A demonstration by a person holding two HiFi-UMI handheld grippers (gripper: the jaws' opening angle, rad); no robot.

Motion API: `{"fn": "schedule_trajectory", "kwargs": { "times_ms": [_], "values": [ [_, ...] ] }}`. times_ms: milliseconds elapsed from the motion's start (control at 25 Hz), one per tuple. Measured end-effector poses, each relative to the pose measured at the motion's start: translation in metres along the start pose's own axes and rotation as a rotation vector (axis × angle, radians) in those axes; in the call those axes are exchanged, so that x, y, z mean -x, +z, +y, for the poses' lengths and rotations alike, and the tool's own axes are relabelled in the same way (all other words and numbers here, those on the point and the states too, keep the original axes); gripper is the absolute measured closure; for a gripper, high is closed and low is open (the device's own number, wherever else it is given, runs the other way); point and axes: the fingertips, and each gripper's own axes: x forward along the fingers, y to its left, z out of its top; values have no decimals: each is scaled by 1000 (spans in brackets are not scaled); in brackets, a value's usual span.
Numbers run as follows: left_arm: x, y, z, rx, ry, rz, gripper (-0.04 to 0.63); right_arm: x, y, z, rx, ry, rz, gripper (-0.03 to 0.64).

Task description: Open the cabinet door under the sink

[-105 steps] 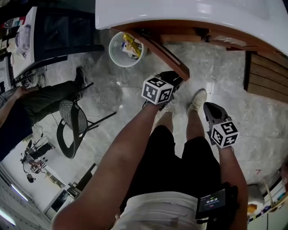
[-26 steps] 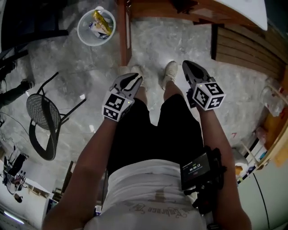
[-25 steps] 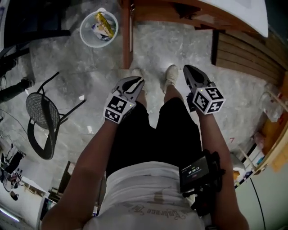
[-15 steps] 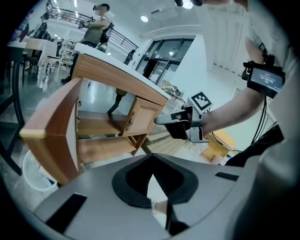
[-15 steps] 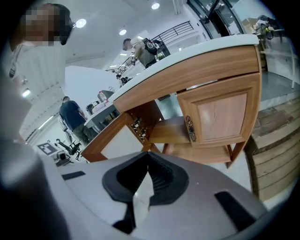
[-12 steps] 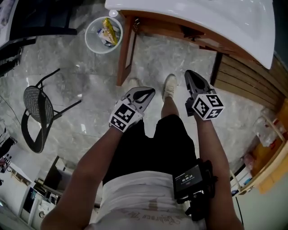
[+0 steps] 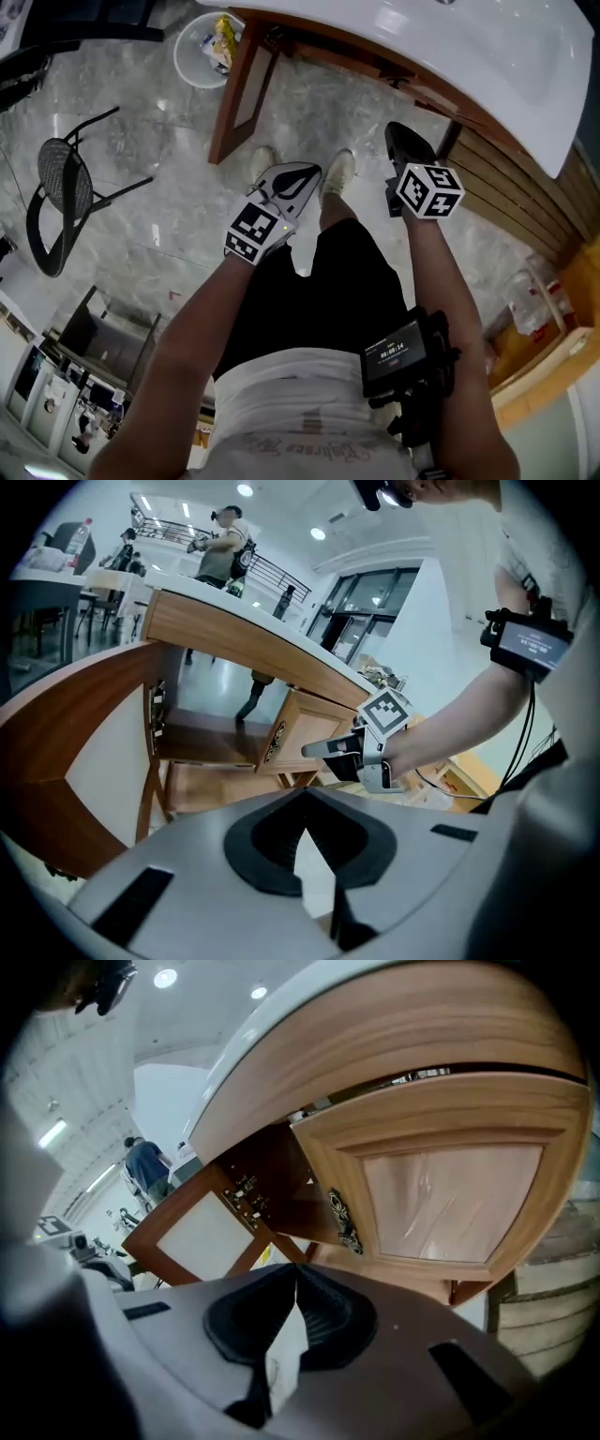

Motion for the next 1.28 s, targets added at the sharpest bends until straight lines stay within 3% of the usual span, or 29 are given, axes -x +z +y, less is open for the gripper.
{"fn": "schedule_trajectory", "kwargs": {
  "times_ms": [360,440,760,1160,1280],
  "values": [
    [-8,-9,-11,99,137,-46,586,-41,2,-29,0,35,104,576],
    [-9,-11,-12,116,157,-55,586,-46,1,-37,-35,20,117,519],
    [-10,-22,-18,191,215,-85,586,-74,5,-54,-227,2,114,463],
    [1,-34,-13,236,251,-93,586,-91,21,-66,-316,-68,81,463],
    [3,-35,-12,242,250,-98,586,-91,20,-69,-364,-82,80,505]
  ]
}}
